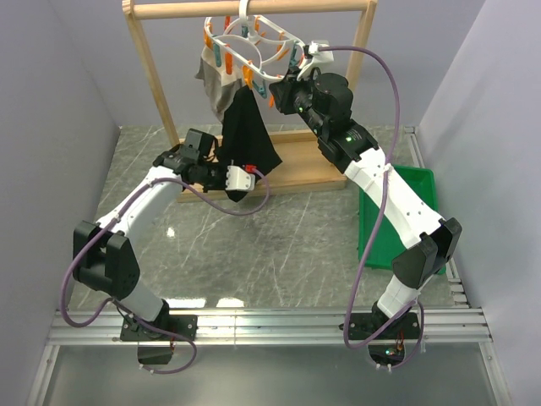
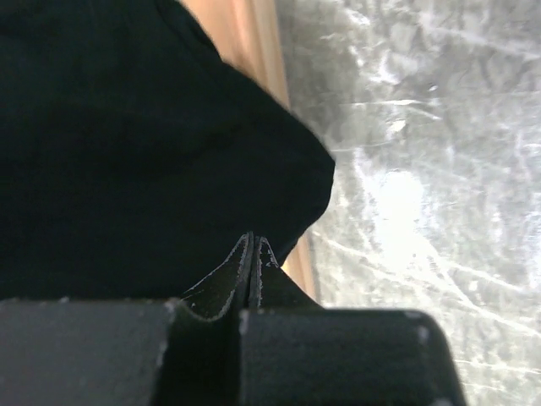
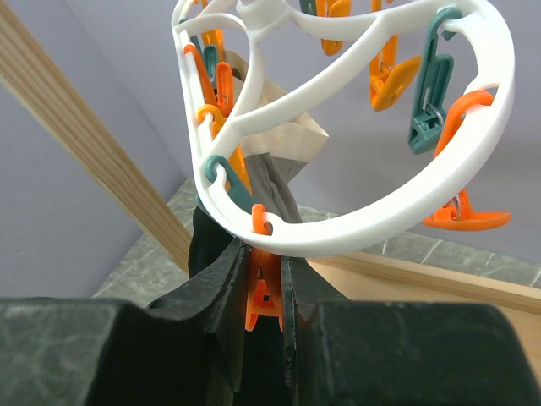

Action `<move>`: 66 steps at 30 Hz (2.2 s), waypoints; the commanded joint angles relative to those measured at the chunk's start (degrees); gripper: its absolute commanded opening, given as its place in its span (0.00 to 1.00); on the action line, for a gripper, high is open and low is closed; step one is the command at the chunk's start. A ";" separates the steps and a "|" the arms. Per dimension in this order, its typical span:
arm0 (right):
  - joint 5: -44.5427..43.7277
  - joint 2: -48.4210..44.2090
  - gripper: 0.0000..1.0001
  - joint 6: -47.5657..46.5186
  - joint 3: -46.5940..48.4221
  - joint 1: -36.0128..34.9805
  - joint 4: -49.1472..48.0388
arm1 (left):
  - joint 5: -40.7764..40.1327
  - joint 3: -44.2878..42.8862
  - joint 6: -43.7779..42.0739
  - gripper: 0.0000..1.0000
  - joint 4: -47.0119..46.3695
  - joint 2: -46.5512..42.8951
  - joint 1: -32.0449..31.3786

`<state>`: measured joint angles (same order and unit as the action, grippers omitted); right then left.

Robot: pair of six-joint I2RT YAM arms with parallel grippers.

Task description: Clip the underwear to the hanger

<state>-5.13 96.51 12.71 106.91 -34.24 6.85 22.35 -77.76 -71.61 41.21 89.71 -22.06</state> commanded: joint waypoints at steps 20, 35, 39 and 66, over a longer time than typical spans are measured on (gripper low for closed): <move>-0.32 -2.64 0.00 -0.05 1.02 0.23 -1.31 | 14.83 -6.61 -15.48 0.27 5.19 2.57 5.19; -1.03 -2.11 0.00 0.21 1.46 0.14 -0.79 | 11.23 -14.78 -10.13 0.47 8.27 1.16 -7.20; -1.12 -1.85 0.00 -0.23 1.81 -0.04 -0.52 | 6.95 -19.18 -7.41 0.51 7.49 3.80 -10.36; -11.13 -3.35 0.00 -4.45 1.54 -5.05 0.97 | -25.95 -50.65 5.52 0.77 3.70 32.81 -18.90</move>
<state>-15.35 95.35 9.23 107.20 -37.69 6.92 -1.74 -124.66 -66.35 45.39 121.73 -41.43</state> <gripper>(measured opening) 0.229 0.768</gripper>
